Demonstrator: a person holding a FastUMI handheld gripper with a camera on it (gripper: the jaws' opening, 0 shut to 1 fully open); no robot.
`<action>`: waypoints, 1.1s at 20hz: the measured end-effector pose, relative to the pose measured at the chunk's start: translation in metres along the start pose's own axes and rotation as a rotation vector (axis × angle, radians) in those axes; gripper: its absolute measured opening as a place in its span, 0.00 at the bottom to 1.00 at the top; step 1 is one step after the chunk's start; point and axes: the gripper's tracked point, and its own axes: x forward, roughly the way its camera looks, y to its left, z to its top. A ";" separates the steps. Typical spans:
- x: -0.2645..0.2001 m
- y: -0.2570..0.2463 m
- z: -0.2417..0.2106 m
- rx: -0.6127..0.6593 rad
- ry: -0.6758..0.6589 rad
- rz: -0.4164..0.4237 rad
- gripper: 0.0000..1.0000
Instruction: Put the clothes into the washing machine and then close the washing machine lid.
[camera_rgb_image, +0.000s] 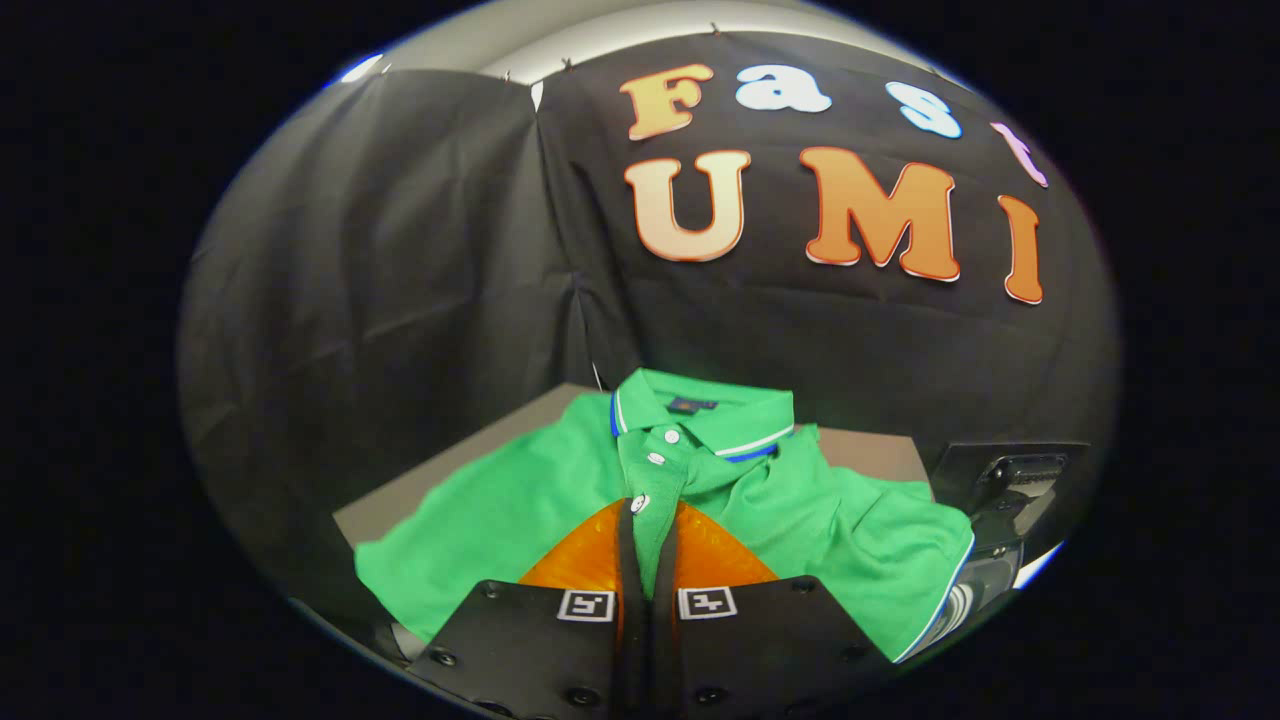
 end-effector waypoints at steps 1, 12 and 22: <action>-0.010 0.001 0.010 0.000 -0.042 0.010 0.10; -0.114 -0.045 0.091 0.052 -0.285 0.054 0.09; -0.204 -0.153 0.110 0.053 -0.371 -0.108 0.09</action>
